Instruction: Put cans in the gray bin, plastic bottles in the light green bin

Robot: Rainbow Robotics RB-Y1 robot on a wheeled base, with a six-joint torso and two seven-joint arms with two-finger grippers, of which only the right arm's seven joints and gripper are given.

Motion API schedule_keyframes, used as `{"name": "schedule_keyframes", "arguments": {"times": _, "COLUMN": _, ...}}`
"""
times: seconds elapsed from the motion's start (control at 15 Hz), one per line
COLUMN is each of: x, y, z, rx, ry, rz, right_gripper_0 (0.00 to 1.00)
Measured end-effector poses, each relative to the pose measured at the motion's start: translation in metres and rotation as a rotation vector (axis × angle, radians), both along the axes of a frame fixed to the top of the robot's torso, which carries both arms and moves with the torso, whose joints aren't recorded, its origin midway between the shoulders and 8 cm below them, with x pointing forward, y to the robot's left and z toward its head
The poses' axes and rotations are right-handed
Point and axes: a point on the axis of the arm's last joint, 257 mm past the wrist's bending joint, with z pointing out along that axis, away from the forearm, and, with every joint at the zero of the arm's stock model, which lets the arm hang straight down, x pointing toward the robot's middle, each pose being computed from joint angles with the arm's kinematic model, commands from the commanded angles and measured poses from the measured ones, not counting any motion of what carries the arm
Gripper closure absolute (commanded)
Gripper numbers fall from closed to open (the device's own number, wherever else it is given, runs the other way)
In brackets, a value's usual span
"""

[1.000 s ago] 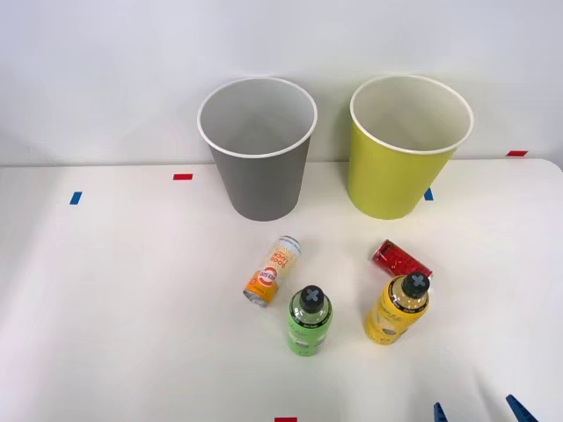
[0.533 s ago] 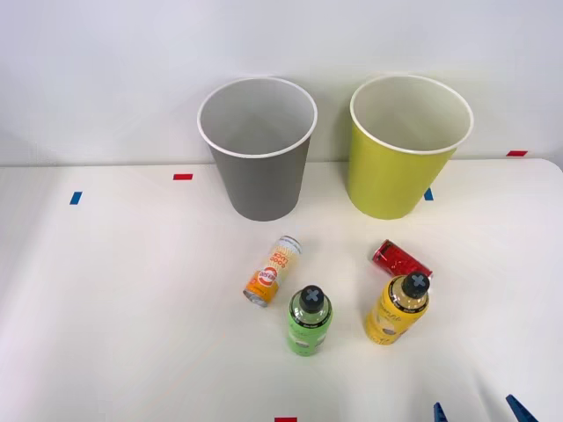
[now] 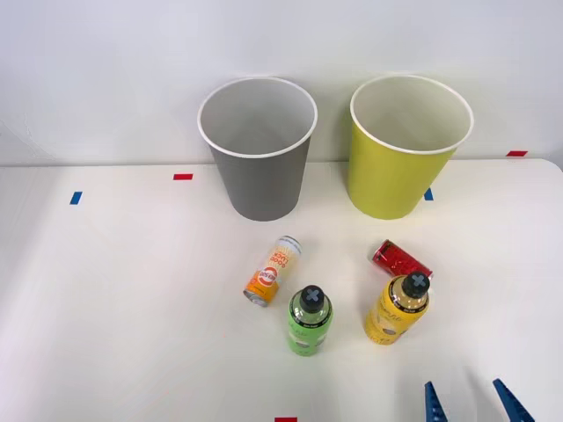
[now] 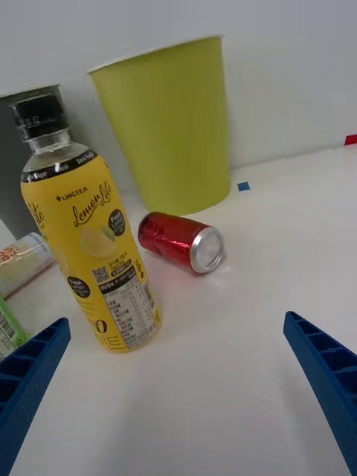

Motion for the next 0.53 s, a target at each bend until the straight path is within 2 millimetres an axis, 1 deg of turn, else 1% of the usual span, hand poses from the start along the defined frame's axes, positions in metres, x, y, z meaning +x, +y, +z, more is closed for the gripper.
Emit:
{"name": "schedule_keyframes", "arguments": {"times": 0.2, "x": 0.009, "y": 0.004, "z": 0.004, "rx": -0.095, "ry": -0.014, "rz": -0.007, "right_gripper_0": 0.0}}
{"name": "schedule_keyframes", "arguments": {"times": 0.53, "x": 0.021, "y": 0.017, "z": 0.007, "rx": -0.17, "ry": -0.029, "rz": 0.015, "right_gripper_0": 0.0}}
